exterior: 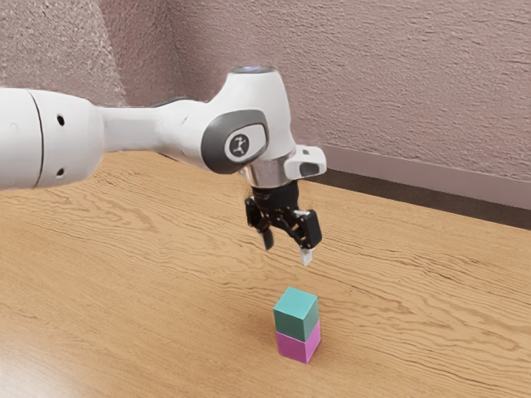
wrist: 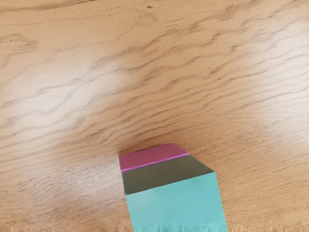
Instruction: Pick up the blue block with one arm, and put the blue block on the table with one arm
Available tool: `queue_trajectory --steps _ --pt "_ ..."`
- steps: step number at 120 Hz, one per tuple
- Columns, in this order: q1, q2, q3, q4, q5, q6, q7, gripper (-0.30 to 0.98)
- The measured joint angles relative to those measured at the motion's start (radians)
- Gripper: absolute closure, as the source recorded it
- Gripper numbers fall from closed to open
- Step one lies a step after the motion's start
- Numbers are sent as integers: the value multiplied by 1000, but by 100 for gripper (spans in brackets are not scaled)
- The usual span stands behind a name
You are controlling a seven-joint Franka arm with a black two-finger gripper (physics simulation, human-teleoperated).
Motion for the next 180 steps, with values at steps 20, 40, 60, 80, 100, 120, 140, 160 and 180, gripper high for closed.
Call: queue_trajectory --steps 20,40,60,80,100,120,140,160,180 --pt "-19 -9 0 -69 25 15 -39 0" --pt "-54 -1 -2 -125 -5 73 -71 0" --pt "-61 17 0 -130 -32 118 -100 0" --pt "-61 23 0 -161 -39 141 -130 0" --pt "-61 53 0 -163 -39 159 -151 0" --pt "-62 86 -1 -156 -40 185 -168 0" --pt "-61 136 -1 -129 -39 207 -179 0" --pt "-62 153 0 -117 -38 217 -187 9" --pt "-62 115 1 -120 -13 217 -198 35"
